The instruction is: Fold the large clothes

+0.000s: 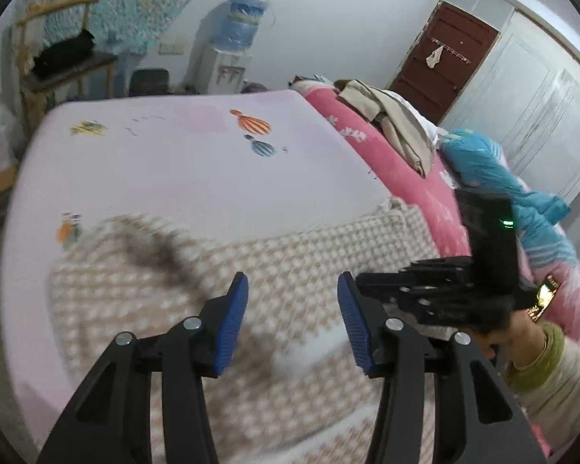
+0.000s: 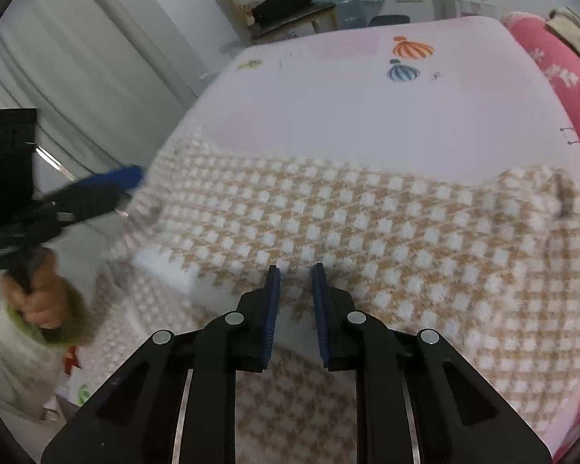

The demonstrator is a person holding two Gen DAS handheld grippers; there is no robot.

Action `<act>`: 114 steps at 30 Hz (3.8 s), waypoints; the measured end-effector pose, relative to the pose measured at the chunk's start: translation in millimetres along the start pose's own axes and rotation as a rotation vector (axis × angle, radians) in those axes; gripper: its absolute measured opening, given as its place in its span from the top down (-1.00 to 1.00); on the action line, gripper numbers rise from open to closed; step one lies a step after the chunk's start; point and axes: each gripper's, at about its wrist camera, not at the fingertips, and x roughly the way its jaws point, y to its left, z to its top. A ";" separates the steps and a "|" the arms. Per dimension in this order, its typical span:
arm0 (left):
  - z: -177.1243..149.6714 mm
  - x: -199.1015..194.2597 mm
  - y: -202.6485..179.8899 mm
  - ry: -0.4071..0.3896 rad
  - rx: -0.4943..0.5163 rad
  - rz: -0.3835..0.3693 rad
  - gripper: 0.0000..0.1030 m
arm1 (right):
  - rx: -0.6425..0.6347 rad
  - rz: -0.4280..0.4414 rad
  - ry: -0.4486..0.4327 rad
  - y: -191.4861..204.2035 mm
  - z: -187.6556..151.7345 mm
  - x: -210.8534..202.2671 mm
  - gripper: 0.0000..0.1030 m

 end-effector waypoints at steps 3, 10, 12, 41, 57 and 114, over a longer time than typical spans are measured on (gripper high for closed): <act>9.7 32.7 3.0 0.078 0.003 0.063 0.10 | -0.009 -0.095 -0.077 -9.6 10.4 -28.4 0.65; 10.4 70.2 14.4 0.112 0.087 0.203 0.34 | 0.031 -0.297 -0.057 -53.5 19.2 -9.6 0.76; 12.7 75.1 15.7 0.108 0.114 0.218 0.34 | 0.003 -0.336 -0.060 -46.4 23.0 -5.7 0.76; -13.6 61.0 -25.4 0.093 0.258 0.206 0.34 | -0.149 -0.320 -0.026 19.3 -1.5 0.8 0.24; -66.1 -43.4 -34.6 0.043 0.137 0.298 -0.02 | -0.019 -0.327 -0.158 34.2 -77.4 -98.2 -0.24; -194.2 -41.0 -46.5 0.006 -0.028 0.399 -0.91 | 0.228 -0.229 -0.142 56.5 -178.5 -36.2 -0.84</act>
